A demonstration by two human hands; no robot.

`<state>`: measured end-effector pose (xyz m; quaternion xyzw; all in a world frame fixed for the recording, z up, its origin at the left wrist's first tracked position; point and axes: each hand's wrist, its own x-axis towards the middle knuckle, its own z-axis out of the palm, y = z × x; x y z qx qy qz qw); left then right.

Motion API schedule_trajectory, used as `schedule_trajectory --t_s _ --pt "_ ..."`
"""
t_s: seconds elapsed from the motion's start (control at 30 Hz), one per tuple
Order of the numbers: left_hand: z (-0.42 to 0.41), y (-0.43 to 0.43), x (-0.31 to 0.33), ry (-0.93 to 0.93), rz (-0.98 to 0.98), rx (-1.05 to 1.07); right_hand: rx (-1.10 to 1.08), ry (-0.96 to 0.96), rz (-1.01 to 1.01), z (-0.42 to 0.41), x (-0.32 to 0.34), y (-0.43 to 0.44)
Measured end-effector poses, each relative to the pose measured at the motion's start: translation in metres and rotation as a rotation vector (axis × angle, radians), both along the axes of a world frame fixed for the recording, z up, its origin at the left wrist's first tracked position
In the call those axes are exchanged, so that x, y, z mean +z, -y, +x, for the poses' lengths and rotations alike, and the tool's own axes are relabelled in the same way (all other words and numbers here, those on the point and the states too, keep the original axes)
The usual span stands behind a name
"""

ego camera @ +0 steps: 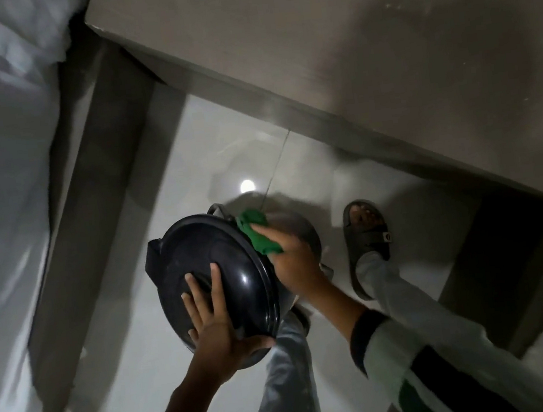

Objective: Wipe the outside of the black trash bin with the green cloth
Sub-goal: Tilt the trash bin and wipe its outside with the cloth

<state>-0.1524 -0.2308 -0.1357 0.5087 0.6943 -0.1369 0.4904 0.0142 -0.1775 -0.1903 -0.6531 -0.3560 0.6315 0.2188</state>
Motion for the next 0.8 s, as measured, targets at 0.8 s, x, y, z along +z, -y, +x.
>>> schedule_trajectory --t_s 0.8 --pt "0.158 -0.066 -0.025 -0.163 0.172 0.055 -0.273 0.394 -0.254 0.138 0.002 -0.042"
